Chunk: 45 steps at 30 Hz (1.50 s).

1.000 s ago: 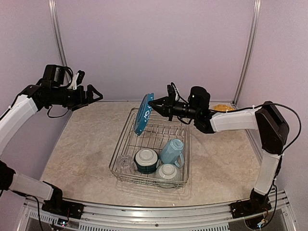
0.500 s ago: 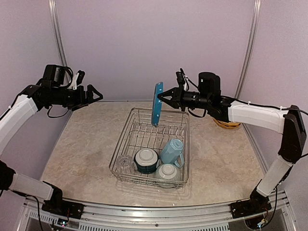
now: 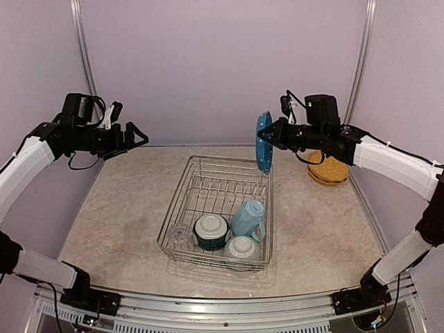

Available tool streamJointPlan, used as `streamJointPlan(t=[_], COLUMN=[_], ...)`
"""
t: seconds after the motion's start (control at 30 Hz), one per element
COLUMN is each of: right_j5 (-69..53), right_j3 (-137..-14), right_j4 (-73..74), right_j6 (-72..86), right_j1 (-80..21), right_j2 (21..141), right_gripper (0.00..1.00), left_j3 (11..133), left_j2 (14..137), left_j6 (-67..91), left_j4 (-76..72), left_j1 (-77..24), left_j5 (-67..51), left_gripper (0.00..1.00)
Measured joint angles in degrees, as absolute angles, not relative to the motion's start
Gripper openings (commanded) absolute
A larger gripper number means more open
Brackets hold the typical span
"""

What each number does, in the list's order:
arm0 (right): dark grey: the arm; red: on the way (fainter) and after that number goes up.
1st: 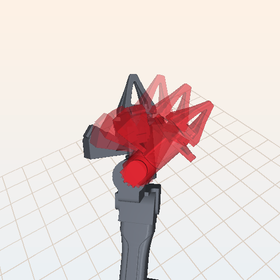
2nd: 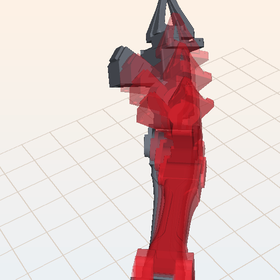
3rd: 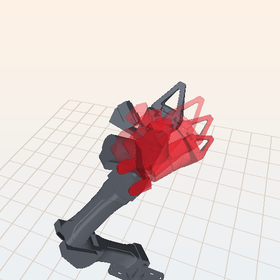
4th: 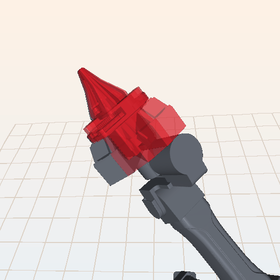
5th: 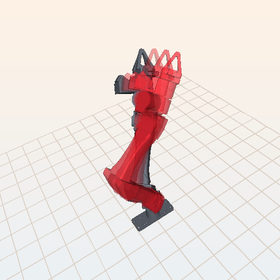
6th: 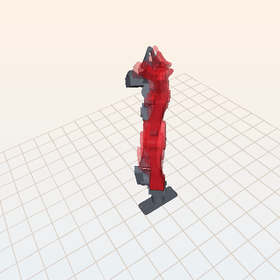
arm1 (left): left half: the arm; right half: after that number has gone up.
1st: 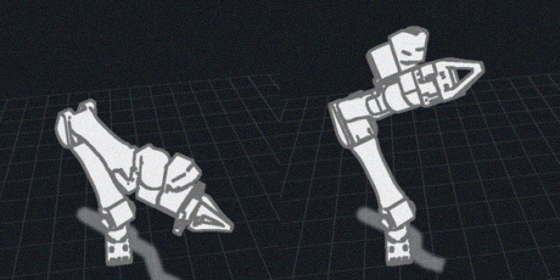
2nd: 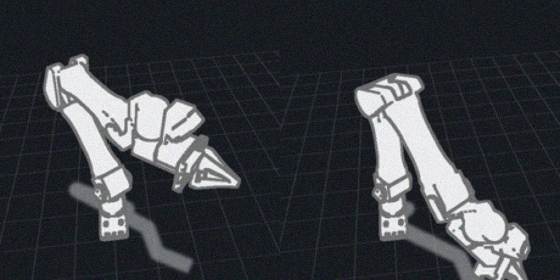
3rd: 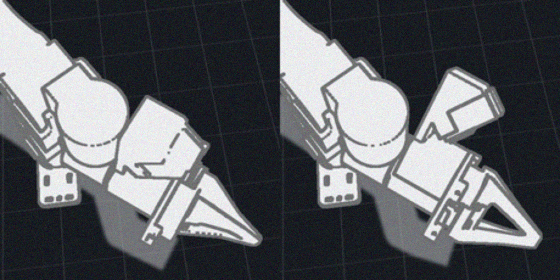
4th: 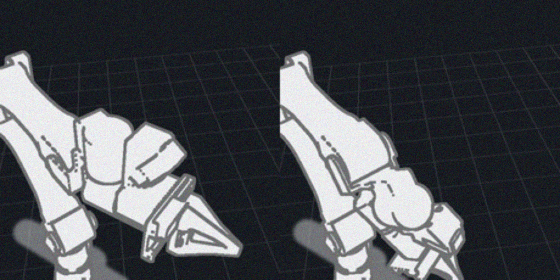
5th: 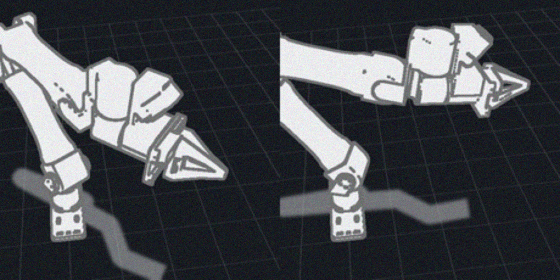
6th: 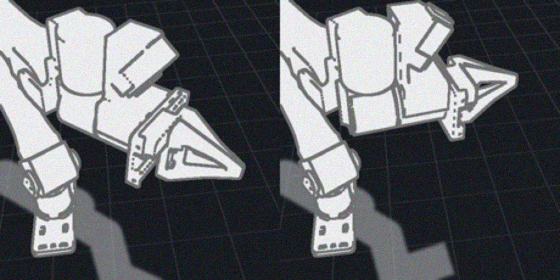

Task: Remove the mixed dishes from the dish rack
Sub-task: Place the plate with another plate.

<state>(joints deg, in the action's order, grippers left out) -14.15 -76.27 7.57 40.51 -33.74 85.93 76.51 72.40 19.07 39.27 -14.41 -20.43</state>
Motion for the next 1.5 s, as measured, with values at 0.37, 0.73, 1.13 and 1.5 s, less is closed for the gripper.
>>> streamJointPlan(t=[0.37,0.73,1.13,1.5], right_j5=[-3.4,-1.5,1.1,4.0], right_j3=[-83.9,-94.7,-107.4,-121.0], right_j4=[23.4,32.1,43.3,50.9], right_j6=[30.0,22.0,15.9,12.0], right_j1=[-20.9,-8.4,-5.8,-5.5], right_j2=[85.6,96.8,114.9,127.2], right_gripper=[0.0,0.0,0.0,0.0], left_j3=[76.5,76.5,76.5,76.5], left_j2=[72.4,72.7,73.2,73.5], left_j6=[19.1,19.1,19.1,19.1], left_j4=[39.3,39.2,39.4,39.4], left_j1=[-14.4,-14.4,-14.2,-14.2], left_j5=[-20.6,-20.6,-20.8,-20.8], left_gripper=[0.99,0.99,0.99,0.99])
